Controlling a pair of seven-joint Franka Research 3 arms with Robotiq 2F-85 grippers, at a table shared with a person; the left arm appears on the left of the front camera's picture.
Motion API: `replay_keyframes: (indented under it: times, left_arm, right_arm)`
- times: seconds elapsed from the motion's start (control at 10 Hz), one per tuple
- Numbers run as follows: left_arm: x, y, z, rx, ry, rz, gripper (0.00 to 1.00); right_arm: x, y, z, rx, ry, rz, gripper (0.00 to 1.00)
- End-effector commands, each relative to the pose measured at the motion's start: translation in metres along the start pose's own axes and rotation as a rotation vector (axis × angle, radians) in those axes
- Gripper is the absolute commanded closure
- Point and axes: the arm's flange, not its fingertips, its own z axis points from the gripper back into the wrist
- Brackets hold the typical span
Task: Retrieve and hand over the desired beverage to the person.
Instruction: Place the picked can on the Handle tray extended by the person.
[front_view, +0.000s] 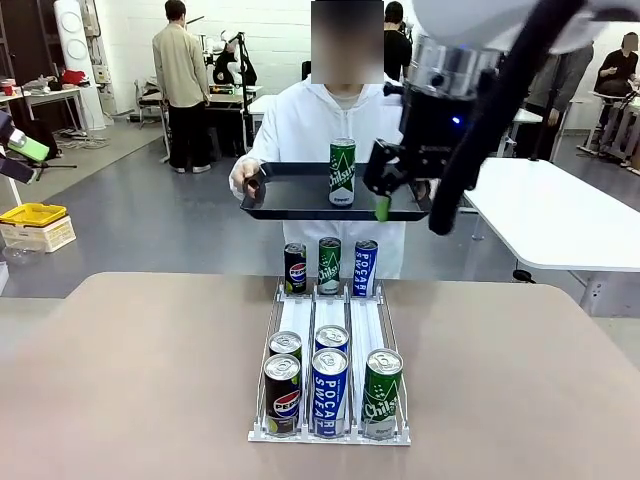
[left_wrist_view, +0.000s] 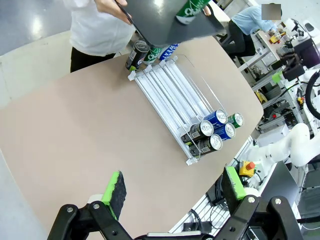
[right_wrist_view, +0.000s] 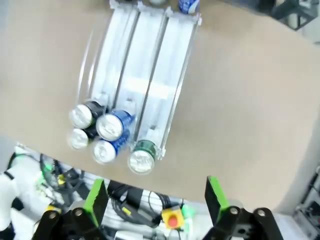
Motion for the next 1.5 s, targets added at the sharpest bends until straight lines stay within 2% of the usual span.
replay_keyframes:
  times: [0.0, 0.2, 0.9, 1.0, 1.2, 1.4]
  left_arm:
    - [0.0, 0.001, 0.001, -0.019, -0.014, -0.021, 0.0]
    - [0.0, 0.001, 0.001, -0.019, -0.014, -0.021, 0.0]
    - [0.0, 0.001, 0.001, -0.019, -0.014, -0.021, 0.0]
    - [0.0, 0.001, 0.001, -0.019, -0.014, -0.021, 0.0]
    - [0.0, 0.001, 0.001, -0.019, -0.014, -0.021, 0.0]
    - [0.0, 0.001, 0.001, -0.019, -0.014, -0.021, 0.0]
  right_arm:
    - [-0.024, -0.016, -0.018, 0.034, -0.012, 0.009, 0.0]
    - [-0.013, -0.009, -0.007, 0.004, 0.003, -0.005, 0.0]
    - [-0.016, -0.009, -0.008, 0.003, -0.004, -0.005, 0.0]
    - [-0.04, -0.028, 0.004, 0.072, -0.029, 0.079, 0.0]
    - [-0.083, -0.083, 0.035, 0.229, -0.161, 0.218, 0.0]
    - [-0.116, -0.151, 0.066, 0.527, -0.29, 0.367, 0.0]
